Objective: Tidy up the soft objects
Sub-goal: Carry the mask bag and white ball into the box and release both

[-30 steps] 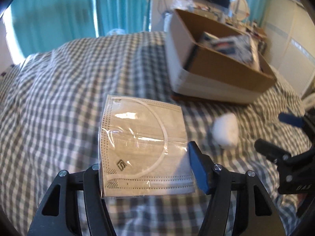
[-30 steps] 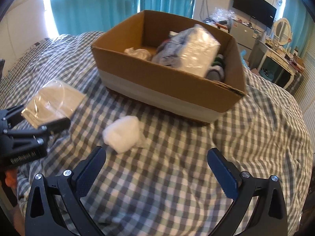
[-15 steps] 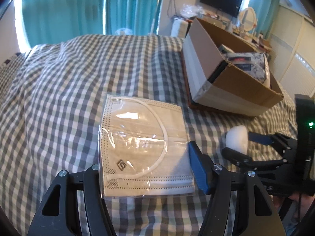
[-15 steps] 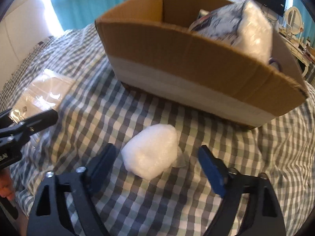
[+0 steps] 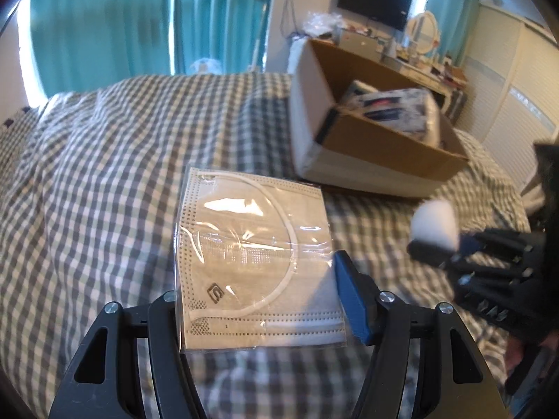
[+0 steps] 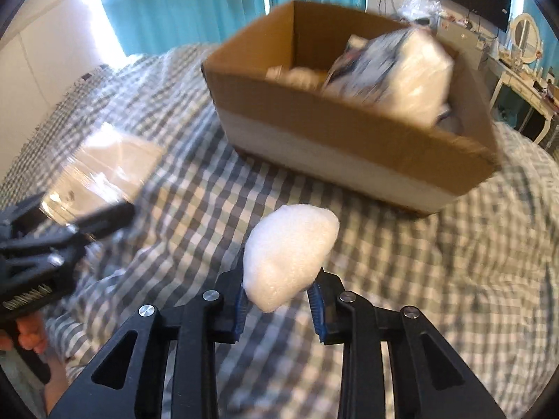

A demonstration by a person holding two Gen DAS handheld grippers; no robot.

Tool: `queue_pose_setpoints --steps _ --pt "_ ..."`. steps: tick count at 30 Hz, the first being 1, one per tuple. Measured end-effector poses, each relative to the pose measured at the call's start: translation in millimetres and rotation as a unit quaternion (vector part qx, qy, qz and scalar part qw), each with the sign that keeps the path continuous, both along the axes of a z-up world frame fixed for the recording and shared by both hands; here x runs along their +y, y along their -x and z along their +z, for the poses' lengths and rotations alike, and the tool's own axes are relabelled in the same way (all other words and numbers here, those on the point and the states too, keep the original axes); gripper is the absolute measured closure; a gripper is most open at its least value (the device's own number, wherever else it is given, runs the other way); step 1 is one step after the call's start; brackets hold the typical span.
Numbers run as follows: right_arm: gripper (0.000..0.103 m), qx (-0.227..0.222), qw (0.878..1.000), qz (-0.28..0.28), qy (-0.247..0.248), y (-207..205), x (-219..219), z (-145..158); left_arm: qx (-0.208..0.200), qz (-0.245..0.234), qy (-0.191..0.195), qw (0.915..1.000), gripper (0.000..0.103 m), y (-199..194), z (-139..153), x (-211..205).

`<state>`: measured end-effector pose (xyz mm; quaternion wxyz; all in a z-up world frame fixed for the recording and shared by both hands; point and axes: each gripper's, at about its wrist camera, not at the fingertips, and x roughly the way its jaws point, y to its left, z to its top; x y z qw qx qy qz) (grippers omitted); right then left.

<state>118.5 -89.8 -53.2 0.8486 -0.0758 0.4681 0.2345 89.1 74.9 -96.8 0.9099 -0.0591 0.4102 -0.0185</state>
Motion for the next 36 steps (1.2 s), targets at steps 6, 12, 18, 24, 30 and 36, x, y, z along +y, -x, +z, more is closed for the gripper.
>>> queue_pose_setpoints --steps 6,12,18,24,30,36 --pt "0.074 -0.048 0.999 -0.006 -0.003 21.0 -33.2 67.2 -0.017 -0.033 0.007 0.9993 0.041 24.1 35.4 -31.6" --pt "0.074 -0.104 0.995 -0.004 -0.007 46.7 -58.5 134.7 -0.062 -0.053 -0.004 0.9967 0.041 44.6 95.1 -55.3" --pt "0.074 -0.145 0.989 -0.005 -0.014 56.2 -62.2 186.6 -0.097 -0.07 -0.008 0.9928 0.041 51.2 142.9 -70.2" --pt "0.074 -0.168 0.985 -0.013 -0.021 40.1 -69.8 219.5 -0.124 -0.076 -0.022 0.9891 0.041 31.4 175.0 -81.1" --pt "0.074 -0.173 0.984 -0.026 -0.025 -3.4 -75.8 227.5 -0.126 -0.08 -0.024 0.9884 0.041 -20.0 178.8 -86.0" --pt "0.074 -0.158 0.986 -0.043 -0.022 -71.1 -75.3 207.4 -0.107 -0.077 -0.022 0.9911 0.041 -79.4 157.7 -85.0"
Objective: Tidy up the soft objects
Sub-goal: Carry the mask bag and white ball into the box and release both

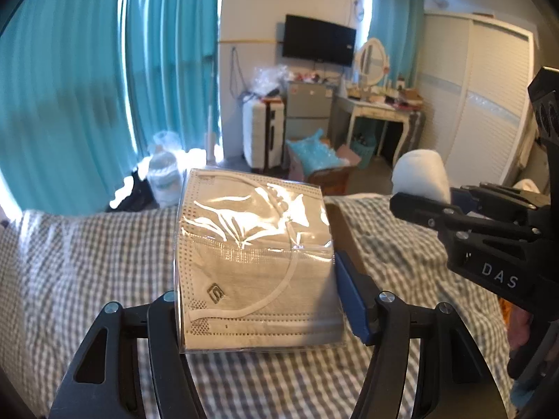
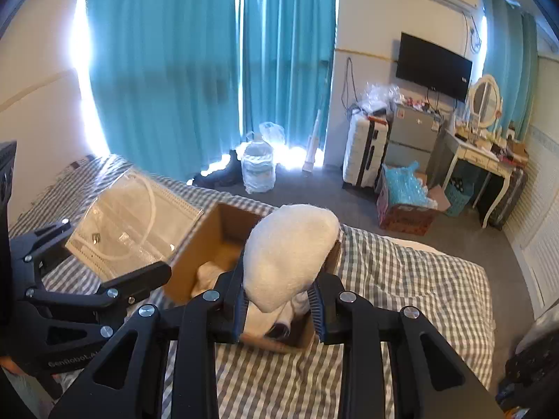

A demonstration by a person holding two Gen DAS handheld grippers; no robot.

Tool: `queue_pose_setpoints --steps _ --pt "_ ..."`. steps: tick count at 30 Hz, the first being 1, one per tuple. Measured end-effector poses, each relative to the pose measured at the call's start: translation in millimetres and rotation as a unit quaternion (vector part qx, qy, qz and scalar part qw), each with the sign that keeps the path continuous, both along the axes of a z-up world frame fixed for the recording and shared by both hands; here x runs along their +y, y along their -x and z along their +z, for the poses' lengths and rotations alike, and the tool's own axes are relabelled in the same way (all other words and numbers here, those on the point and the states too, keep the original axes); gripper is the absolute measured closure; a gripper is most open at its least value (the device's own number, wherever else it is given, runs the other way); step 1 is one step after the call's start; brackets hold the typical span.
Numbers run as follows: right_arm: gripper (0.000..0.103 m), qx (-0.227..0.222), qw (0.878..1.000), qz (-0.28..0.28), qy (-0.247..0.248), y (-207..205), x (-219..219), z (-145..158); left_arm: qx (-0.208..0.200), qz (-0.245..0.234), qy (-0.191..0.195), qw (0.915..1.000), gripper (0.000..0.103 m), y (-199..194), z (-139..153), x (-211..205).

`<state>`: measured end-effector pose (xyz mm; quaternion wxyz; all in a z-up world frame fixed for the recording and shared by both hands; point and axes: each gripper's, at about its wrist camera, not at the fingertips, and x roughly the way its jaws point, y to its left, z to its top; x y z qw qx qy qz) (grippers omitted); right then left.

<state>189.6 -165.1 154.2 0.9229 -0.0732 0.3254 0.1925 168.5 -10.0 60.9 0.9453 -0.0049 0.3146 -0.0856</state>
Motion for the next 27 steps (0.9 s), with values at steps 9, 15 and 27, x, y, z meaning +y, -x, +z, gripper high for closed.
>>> queue_pose_setpoints --steps 9,15,27 --pt "0.074 0.057 0.998 -0.016 0.001 -91.8 10.1 -67.3 0.053 0.005 0.0 0.9986 0.041 -68.5 -58.5 5.3" --pt "0.072 0.083 0.996 -0.016 0.0 -121.0 20.2 -101.4 0.066 0.014 0.003 0.9977 0.037 -81.8 -82.9 4.3" --pt "0.026 0.017 0.998 -0.048 -0.032 -91.3 -4.6 -44.5 0.012 0.048 -0.013 0.9987 0.016 -53.8 -28.6 -2.8"
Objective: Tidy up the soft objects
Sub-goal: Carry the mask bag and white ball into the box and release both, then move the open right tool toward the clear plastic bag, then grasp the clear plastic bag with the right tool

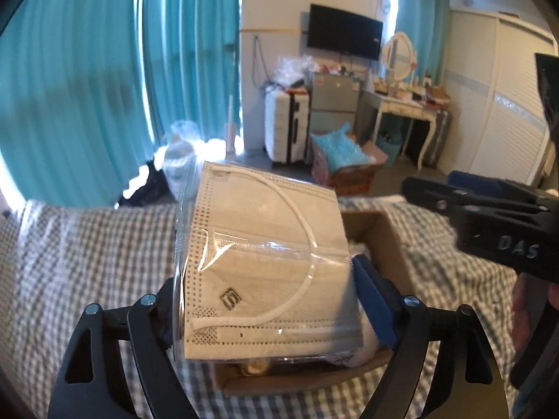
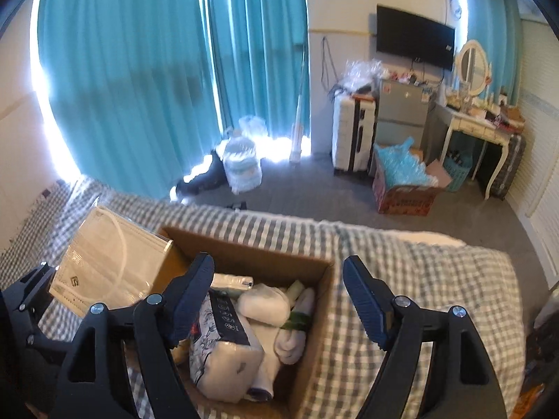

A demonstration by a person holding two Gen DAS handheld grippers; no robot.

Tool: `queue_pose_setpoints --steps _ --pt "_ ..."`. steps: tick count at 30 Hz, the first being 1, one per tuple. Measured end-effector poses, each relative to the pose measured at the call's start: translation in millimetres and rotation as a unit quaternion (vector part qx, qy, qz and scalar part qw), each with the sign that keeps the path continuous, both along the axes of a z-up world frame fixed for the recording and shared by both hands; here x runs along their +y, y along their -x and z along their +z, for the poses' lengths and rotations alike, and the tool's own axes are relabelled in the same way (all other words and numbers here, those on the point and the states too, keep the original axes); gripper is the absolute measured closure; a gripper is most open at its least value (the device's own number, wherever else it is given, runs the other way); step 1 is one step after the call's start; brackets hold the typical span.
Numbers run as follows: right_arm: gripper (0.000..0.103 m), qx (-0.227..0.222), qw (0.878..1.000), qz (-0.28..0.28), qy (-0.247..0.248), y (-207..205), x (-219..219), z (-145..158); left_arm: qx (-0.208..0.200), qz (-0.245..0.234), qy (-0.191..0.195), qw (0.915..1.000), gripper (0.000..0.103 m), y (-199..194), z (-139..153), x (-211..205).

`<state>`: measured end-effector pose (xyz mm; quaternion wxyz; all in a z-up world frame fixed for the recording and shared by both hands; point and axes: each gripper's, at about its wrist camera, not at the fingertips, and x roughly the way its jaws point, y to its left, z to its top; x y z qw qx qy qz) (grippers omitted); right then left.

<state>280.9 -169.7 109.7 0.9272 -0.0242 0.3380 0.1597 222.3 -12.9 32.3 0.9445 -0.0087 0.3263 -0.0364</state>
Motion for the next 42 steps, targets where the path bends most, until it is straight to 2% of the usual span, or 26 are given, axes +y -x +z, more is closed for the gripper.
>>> queue_pose_setpoints --steps 1,4,8,12,16,20,24,28,32,33,38,42 --pt "0.026 -0.007 1.0 -0.003 0.0 6.3 -3.6 9.8 -0.003 0.0 -0.003 1.0 0.01 1.7 5.8 -0.6" --pt "0.024 -0.024 1.0 -0.01 -0.005 27.7 -14.1 42.7 -0.024 0.002 -0.012 0.9996 0.003 16.8 34.8 -5.7" --pt "0.023 -0.046 0.999 -0.02 -0.008 61.2 -26.0 80.5 -0.026 -0.001 -0.015 0.9995 0.0 30.3 55.6 -10.1" --pt "0.019 -0.057 0.998 -0.022 -0.009 89.5 -32.9 98.6 -0.021 0.011 -0.023 0.9995 0.0 41.2 59.1 -10.0" --pt "0.019 -0.062 0.998 -0.02 0.0 113.0 -36.8 109.2 -0.026 -0.006 -0.017 0.9995 0.0 64.6 68.7 -8.1" --pt "0.019 -0.073 0.997 -0.021 -0.002 139.9 -41.9 121.7 -0.058 -0.003 -0.028 0.998 0.0 92.5 90.0 -5.2" --pt "0.019 -0.1 0.995 -0.021 -0.004 172.2 -46.0 129.2 -0.105 0.007 -0.023 0.9942 0.0 136.5 103.2 4.4" --pt "0.019 -0.118 0.993 -0.021 -0.006 201.6 -46.7 125.8 -0.14 0.017 -0.032 0.9895 0.0 171.0 99.2 10.8" --pt "0.005 -0.136 0.99 -0.033 -0.028 229.4 -48.6 111.2 -0.174 0.029 -0.035 0.9837 0.0 202.6 85.6 19.4" --pt "0.005 -0.137 0.989 -0.035 -0.034 234.9 -48.3 105.2 -0.179 0.031 -0.036 0.9826 0.0 207.7 80.7 21.3" --pt "0.004 -0.106 0.993 -0.036 -0.045 238.2 -40.6 58.2 -0.171 0.046 -0.039 0.9833 0.0 217.0 50.2 30.1" --pt "0.004 -0.06 0.998 -0.013 -0.031 231.7 -21.3 6.7 -0.141 0.064 -0.037 0.9872 0.0 216.6 11.8 46.0"
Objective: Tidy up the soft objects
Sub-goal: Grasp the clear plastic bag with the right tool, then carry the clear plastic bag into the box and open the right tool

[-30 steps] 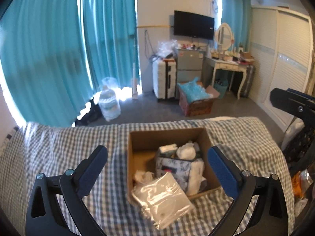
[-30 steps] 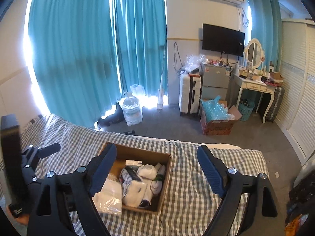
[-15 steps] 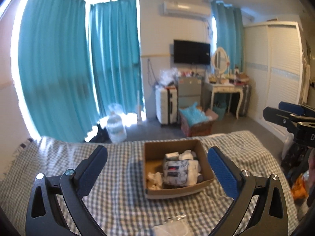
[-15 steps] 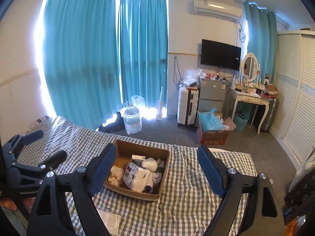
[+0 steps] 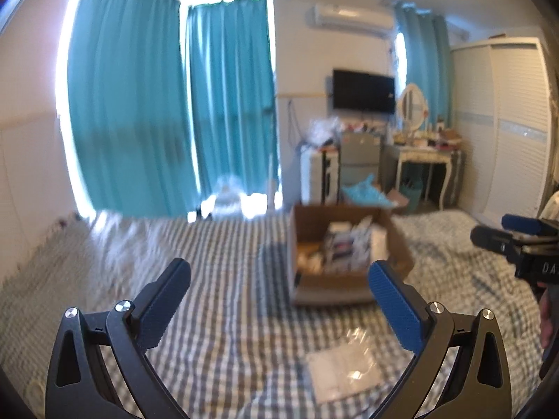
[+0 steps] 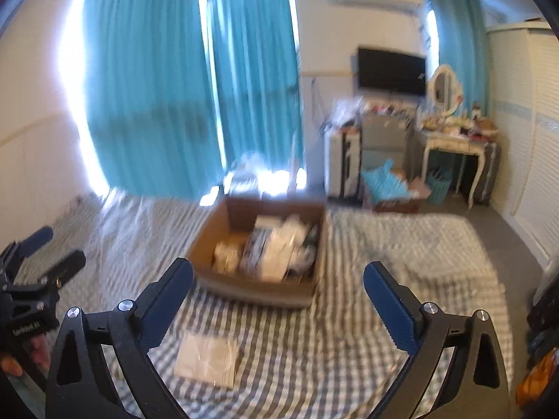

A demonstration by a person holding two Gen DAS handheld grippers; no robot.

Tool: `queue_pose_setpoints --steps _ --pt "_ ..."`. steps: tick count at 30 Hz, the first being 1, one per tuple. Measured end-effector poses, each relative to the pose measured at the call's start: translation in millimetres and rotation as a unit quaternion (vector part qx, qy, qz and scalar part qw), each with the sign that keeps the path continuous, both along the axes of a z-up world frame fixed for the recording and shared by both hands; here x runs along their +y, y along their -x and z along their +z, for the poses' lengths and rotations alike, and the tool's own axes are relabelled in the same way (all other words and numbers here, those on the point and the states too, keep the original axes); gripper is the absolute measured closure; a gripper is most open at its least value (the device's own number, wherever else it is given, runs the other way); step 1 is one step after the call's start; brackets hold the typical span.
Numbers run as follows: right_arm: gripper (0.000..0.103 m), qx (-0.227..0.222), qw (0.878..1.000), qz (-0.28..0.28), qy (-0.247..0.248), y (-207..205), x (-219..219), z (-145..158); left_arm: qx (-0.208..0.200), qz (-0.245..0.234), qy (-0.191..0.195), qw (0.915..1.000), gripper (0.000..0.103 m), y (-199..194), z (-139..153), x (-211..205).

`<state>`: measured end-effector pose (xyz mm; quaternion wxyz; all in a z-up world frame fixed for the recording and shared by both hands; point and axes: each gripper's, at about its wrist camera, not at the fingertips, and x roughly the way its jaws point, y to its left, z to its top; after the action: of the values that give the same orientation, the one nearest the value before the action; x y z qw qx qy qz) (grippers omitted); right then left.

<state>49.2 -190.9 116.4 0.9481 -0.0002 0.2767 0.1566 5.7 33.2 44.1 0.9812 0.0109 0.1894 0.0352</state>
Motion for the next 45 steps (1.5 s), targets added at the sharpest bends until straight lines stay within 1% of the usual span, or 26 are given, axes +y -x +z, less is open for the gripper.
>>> queue_pose_setpoints --steps 3,5,7,8,9,11,14,16,17,20,22,25,27,28,30,31,32,34,35,37,39,41,45 --pt "0.004 0.049 0.998 0.034 0.035 -8.9 27.5 -46.4 0.048 0.007 0.019 0.9986 0.0 -9.4 -40.2 16.2" --pt "0.004 0.084 0.993 0.063 0.058 -14.2 49.7 -79.7 0.092 0.012 0.019 0.9955 0.0 -20.9 -70.7 22.8" --pt "0.004 0.125 0.985 0.09 0.073 -20.6 72.0 -113.7 0.138 0.02 0.0 0.9902 0.0 -34.2 -100.6 24.8" --pt "0.004 0.145 0.982 0.099 0.076 -22.9 81.4 -129.5 0.168 0.025 -0.013 0.9855 0.0 -43.8 -117.1 26.3" --pt "0.004 0.163 0.977 0.107 0.081 -23.9 90.7 -147.1 0.182 0.029 -0.021 0.9826 0.0 -46.1 -127.9 25.8" --pt "0.004 0.186 0.971 0.12 0.092 -27.7 108.6 -170.1 0.209 0.039 -0.034 0.9766 0.0 -54.2 -148.2 31.9" --pt "0.004 0.207 0.963 0.14 0.101 -35.8 132.5 -195.6 0.236 0.06 -0.025 0.9697 0.0 -59.5 -163.3 48.0" --pt "0.005 0.23 0.957 0.144 0.098 -44.6 144.7 -210.7 0.239 0.076 -0.017 0.9679 0.0 -59.0 -167.1 60.3" --pt "0.005 0.244 0.954 0.145 0.096 -49.8 149.8 -219.7 0.241 0.082 -0.009 0.967 0.0 -58.4 -168.1 65.9" --pt "0.005 0.268 0.947 0.146 0.099 -57.4 158.1 -233.9 0.245 0.092 0.03 0.9648 0.0 -55.7 -171.0 81.2" --pt "0.006 0.275 0.945 0.148 0.101 -59.1 158.6 -235.1 0.245 0.094 0.041 0.9641 0.0 -57.6 -172.3 85.5" --pt "0.015 0.279 0.943 0.15 0.104 -58.0 159.2 -238.0 0.246 0.091 0.039 0.9642 0.0 -57.7 -171.8 82.0" --pt "0.033 0.281 0.943 0.146 0.107 -57.9 158.1 -239.6 0.245 0.087 0.032 0.965 0.0 -57.4 -171.4 77.4" --pt "0.037 0.28 0.943 0.144 0.106 -57.1 155.8 -238.8 0.244 0.085 0.03 0.9657 0.0 -57.2 -170.6 75.7" --pt "0.06 0.273 0.946 0.14 0.101 -55.4 150.1 -232.4 0.24 0.083 0.027 0.9669 0.0 -58.5 -169.9 77.0" --pt "0.067 0.265 0.949 0.138 0.1 -54.0 148.1 -225.6 0.238 0.083 0.024 0.9674 0.0 -57.2 -169.0 75.4" --pt "0.078 0.261 0.95 0.138 0.098 -53.1 146.4 -221.9 0.237 0.082 0.021 0.9678 0.0 -56.1 -168.0 74.0" --pt "0.08 0.251 0.954 0.138 0.089 -50.6 141.4 -208.5 0.235 0.077 0.021 0.9688 0.0 -54.1 -164.4 70.5" --pt "0.081 0.24 0.957 0.137 0.086 -48.1 135.9 -196.9 0.235 0.075 0.024 0.9687 0.0 -54.0 -162.2 68.9" --pt "0.082 0.221 0.962 0.136 0.081 -45.8 126.6 -176.7 0.232 0.066 0.04 0.9697 0.0 -54.5 -154.0 64.8" --pt "0.082 0.195 0.969 0.133 0.069 -47.4 116.5 -148.1 0.221 0.053 0.057 0.9721 0.0 -56.0 -141.0 60.8" --pt "0.082 0.167 0.976 0.127 0.058 -52.0 106.1 -119.9 0.204 0.039 0.065 0.9761 0.0 -60.0 -123.9 55.2" --pt "0.082 0.12 0.985 0.117 0.041 -80.6 95.7 -64.0 0.158 0.025 0.054 0.9857 0.0 -80.7 -82.9 44.1"
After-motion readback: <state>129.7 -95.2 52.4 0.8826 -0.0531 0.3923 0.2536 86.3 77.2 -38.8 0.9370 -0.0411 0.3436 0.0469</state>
